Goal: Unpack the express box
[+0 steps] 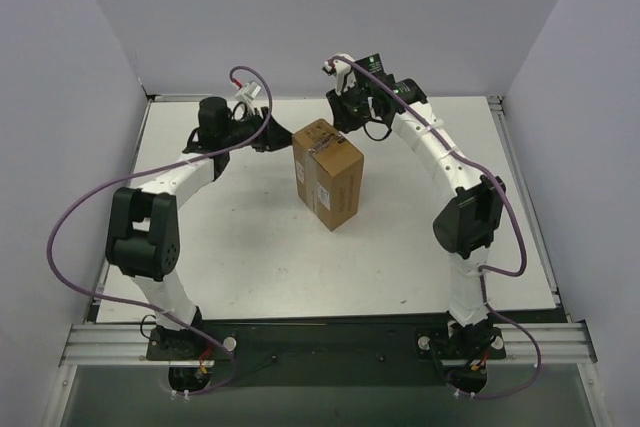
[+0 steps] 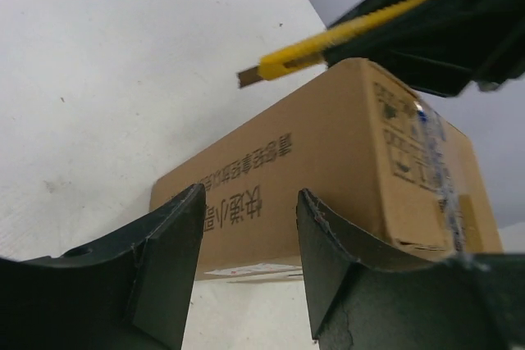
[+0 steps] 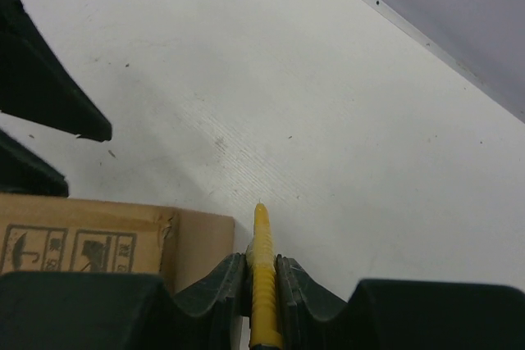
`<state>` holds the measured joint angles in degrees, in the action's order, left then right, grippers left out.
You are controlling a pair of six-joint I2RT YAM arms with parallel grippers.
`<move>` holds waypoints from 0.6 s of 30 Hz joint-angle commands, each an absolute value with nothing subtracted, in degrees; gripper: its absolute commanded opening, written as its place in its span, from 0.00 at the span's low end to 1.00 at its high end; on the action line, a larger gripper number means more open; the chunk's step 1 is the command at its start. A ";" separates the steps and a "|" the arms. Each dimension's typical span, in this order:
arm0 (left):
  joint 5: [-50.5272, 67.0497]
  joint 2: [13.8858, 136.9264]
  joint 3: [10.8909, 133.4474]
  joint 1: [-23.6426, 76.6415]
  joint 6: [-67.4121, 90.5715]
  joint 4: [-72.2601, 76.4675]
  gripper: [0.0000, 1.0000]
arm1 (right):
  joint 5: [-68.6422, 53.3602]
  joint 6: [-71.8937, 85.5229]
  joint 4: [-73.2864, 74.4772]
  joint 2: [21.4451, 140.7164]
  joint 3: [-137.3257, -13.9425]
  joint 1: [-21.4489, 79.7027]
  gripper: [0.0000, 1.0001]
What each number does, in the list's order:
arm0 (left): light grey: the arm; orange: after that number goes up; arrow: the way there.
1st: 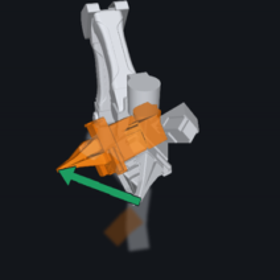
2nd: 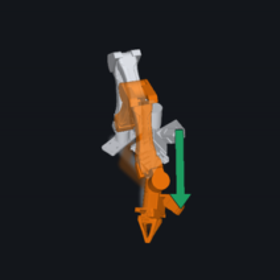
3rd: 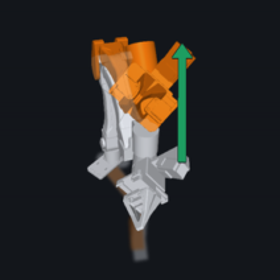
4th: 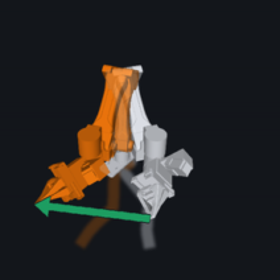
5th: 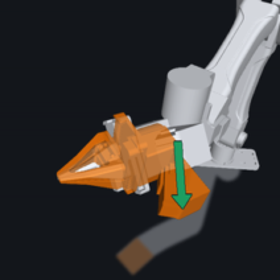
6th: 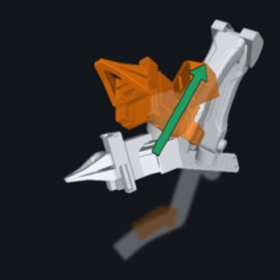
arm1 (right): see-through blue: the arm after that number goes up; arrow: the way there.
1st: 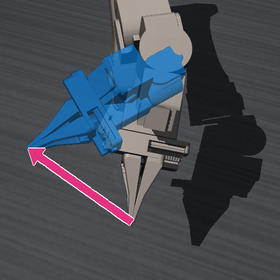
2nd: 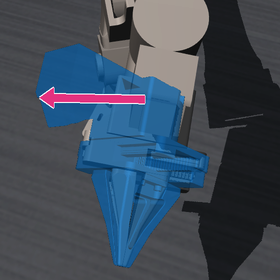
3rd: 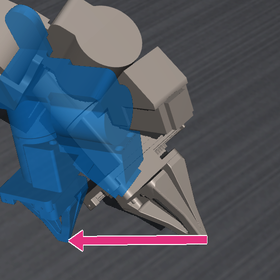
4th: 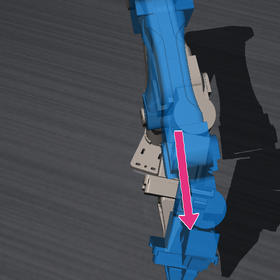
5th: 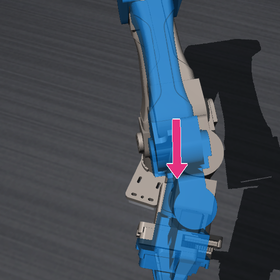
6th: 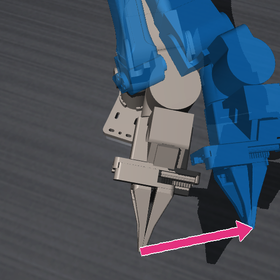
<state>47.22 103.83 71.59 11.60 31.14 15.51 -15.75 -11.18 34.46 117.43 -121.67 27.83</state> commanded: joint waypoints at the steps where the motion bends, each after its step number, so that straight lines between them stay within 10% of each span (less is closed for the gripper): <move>1: 49.48 94.15 66.19 12.13 30.68 17.94 0.58 | -18.98 -12.30 34.45 119.70 -124.80 28.39 0.00; 10: 48.35 83.07 61.43 8.97 16.18 -3.33 0.58 | -22.16 -11.95 34.28 122.34 -128.22 28.39 0.00; 18: 64.92 90.25 71.80 3.60 25.03 12.79 0.60 | -34.44 -7.65 32.88 115.41 -133.86 16.81 0.00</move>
<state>53.28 86.48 64.07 4.40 20.47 1.08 -25.91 -10.09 34.89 123.00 -130.10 24.16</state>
